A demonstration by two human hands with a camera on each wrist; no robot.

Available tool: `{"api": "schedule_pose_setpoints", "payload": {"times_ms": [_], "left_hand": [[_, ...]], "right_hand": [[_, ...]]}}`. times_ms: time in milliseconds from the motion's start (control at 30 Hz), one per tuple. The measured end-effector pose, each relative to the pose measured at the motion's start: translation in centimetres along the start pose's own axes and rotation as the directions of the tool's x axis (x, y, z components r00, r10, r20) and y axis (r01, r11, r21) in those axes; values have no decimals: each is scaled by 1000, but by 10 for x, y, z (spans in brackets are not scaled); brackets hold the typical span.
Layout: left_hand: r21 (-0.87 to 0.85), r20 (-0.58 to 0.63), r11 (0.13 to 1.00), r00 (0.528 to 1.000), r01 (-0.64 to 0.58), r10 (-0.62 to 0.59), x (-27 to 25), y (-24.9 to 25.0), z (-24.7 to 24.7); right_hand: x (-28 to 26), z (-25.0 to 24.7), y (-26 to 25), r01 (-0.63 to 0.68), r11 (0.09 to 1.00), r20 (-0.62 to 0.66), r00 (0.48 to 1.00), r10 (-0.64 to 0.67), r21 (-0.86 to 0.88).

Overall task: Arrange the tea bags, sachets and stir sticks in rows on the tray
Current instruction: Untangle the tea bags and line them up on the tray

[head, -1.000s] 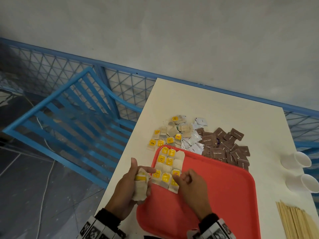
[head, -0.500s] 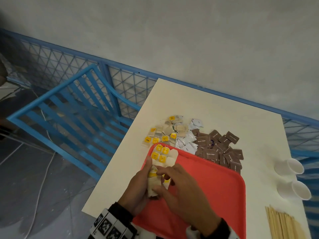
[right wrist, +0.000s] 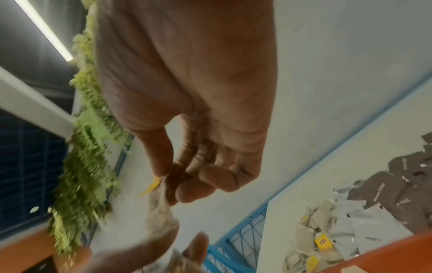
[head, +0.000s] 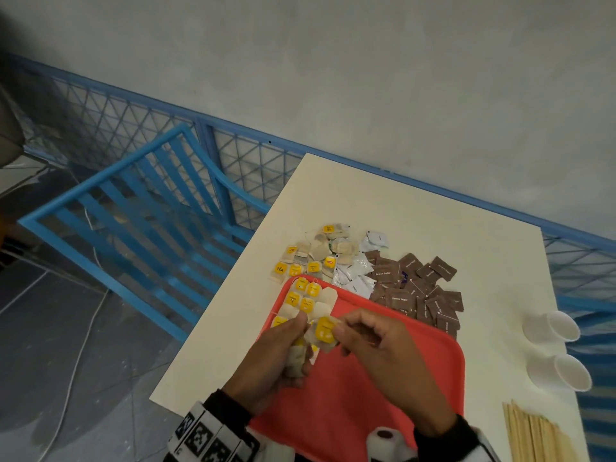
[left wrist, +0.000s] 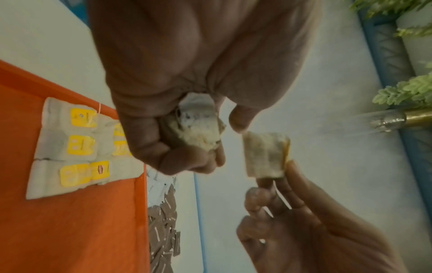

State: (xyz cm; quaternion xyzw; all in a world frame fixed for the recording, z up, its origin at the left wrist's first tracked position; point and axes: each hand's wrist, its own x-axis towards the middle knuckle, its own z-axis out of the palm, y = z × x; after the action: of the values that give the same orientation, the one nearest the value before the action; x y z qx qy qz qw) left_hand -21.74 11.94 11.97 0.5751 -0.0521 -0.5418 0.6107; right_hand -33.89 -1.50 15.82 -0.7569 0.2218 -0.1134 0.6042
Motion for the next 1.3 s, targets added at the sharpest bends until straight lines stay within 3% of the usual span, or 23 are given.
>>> {"api": "schedule_pose_setpoints", "payload": {"times_ms": [167, 267, 500, 833, 967, 1233, 1300], "left_hand": [[121, 44, 950, 958, -287, 284, -10, 20, -9], [263, 60, 887, 924, -379, 378, -14, 30, -10], [192, -78, 909, 918, -369, 389, -15, 37, -22], [332, 119, 839, 901, -432, 417, -16, 48, -37], [248, 123, 836, 872, -490, 474, -16, 55, -32], [306, 77, 774, 825, -554, 560, -15, 57, -32], [377, 86, 717, 793, -587, 603, -13, 57, -33]], "right_hand": [[7, -10, -6, 8, 996, 47, 999, -4, -91], [12, -7, -9, 13, 996, 61, 998, -8, -93], [17, 16, -7, 66, 993, 27, 998, -64, -97], [28, 34, -19, 182, 983, -226, 958, -178, -2], [28, 33, -22, 191, 981, -263, 946, -192, -30], [27, 36, -19, 197, 979, -325, 924, -203, -53], [27, 37, -19, 196, 979, -329, 922, -204, -58]]}}
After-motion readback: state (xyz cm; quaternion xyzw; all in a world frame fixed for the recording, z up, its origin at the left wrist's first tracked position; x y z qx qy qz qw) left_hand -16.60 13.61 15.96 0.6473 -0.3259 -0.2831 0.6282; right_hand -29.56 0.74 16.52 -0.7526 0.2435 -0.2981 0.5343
